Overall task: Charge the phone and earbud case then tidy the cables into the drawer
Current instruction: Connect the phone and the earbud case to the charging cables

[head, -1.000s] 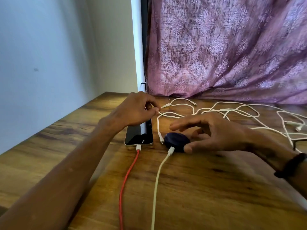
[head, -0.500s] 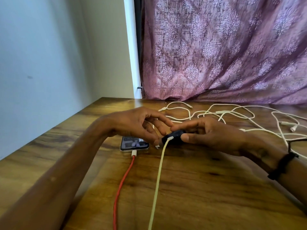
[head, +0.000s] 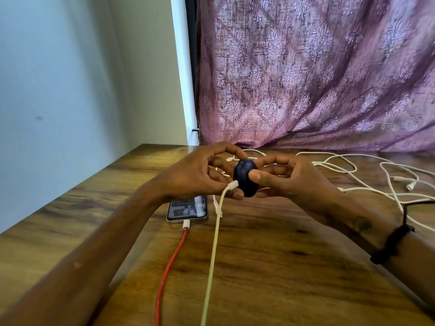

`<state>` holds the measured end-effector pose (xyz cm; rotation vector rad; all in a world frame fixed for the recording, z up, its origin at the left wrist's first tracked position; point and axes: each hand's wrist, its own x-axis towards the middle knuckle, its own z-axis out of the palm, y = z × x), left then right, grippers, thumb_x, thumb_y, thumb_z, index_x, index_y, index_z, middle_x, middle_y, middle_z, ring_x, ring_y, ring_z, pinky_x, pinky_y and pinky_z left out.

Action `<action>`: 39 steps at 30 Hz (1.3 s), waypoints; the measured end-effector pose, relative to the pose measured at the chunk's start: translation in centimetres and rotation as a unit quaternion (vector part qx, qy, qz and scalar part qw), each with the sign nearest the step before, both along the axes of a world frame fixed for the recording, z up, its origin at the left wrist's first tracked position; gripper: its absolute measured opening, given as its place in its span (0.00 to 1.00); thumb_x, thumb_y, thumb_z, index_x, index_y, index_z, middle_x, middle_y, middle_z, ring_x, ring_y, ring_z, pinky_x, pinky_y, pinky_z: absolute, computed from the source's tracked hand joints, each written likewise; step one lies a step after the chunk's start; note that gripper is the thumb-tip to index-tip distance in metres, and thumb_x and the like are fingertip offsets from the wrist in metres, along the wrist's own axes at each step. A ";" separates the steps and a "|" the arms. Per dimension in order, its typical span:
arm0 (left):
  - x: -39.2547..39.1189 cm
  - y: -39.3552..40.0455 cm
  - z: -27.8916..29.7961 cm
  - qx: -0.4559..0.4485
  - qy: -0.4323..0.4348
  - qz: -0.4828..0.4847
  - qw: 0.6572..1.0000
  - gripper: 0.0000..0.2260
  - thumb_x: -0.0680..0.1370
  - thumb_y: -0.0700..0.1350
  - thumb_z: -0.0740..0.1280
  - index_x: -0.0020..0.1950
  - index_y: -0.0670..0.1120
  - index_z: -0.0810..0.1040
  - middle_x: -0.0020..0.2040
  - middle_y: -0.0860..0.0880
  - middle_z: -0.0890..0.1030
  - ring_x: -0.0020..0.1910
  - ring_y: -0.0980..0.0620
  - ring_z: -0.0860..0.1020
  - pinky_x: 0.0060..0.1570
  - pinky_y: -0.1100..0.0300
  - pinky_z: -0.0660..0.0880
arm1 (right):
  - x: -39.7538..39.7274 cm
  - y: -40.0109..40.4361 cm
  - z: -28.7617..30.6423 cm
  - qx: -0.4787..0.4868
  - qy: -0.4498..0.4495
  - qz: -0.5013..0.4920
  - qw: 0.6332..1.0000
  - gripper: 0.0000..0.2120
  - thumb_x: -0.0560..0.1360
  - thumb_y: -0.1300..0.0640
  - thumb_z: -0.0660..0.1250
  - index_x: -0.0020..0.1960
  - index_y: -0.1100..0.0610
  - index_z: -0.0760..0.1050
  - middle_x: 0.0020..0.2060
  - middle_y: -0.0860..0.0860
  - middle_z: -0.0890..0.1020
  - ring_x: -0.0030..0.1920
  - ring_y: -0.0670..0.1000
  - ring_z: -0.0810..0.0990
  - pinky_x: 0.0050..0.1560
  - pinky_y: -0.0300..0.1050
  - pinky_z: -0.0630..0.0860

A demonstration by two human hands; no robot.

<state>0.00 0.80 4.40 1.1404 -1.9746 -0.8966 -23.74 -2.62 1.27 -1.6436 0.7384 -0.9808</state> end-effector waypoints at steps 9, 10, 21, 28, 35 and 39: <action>1.1 0.2 1.0 0.052 0.024 -0.026 0.998 0.24 0.77 0.32 0.71 0.70 0.47 0.73 0.56 0.43 0.86 0.54 0.43 0.86 0.54 0.47 0.83 | -0.1 0.2 0.8 -0.039 -0.061 -0.009 0.997 0.19 0.66 0.60 0.80 0.55 0.62 0.83 0.51 0.61 0.86 0.52 0.62 0.87 0.47 0.52 0.85; 1.5 0.3 1.2 0.069 0.037 -0.037 0.996 0.23 0.78 0.31 0.69 0.71 0.47 0.73 0.57 0.42 0.86 0.56 0.42 0.85 0.57 0.45 0.82 | -0.2 0.2 1.1 -0.054 -0.056 -0.020 0.997 0.19 0.66 0.60 0.81 0.55 0.61 0.83 0.50 0.59 0.87 0.51 0.61 0.87 0.47 0.51 0.85; 2.4 0.3 1.2 0.112 0.134 -0.076 0.982 0.21 0.77 0.32 0.68 0.70 0.42 0.75 0.64 0.41 0.82 0.63 0.41 0.82 0.56 0.51 0.82 | 0.9 2.4 2.3 -0.244 0.003 -0.038 0.969 0.26 0.61 0.57 0.85 0.56 0.55 0.82 0.49 0.49 0.87 0.51 0.51 0.87 0.48 0.47 0.85; 2.3 -0.2 0.5 0.244 0.357 -0.140 0.891 0.23 0.76 0.36 0.72 0.71 0.45 0.77 0.66 0.35 0.79 0.53 0.38 0.85 0.52 0.49 0.84 | 1.3 2.7 2.3 -0.291 -0.005 -0.029 0.956 0.29 0.68 0.62 0.80 0.67 0.52 0.78 0.53 0.46 0.86 0.50 0.51 0.87 0.48 0.44 0.85; 1.8 -0.8 -0.4 0.248 0.352 -0.164 0.887 0.24 0.79 0.44 0.71 0.75 0.46 0.74 0.69 0.34 0.76 0.49 0.45 0.87 0.53 0.57 0.80 | 0.8 2.0 2.2 -0.401 0.042 -0.091 0.911 0.20 0.74 0.59 0.77 0.65 0.50 0.80 0.58 0.45 0.82 0.56 0.46 0.84 0.51 0.40 0.83; 1.9 -1.1 -0.5 0.249 0.355 -0.089 0.897 0.31 0.70 0.51 0.81 0.69 0.42 0.79 0.46 0.37 0.82 0.36 0.52 0.85 0.37 0.62 0.84 | 0.7 1.5 1.5 -0.376 0.050 -0.100 0.920 0.18 0.72 0.54 0.78 0.61 0.50 0.83 0.52 0.43 0.86 0.52 0.45 0.85 0.51 0.44 0.84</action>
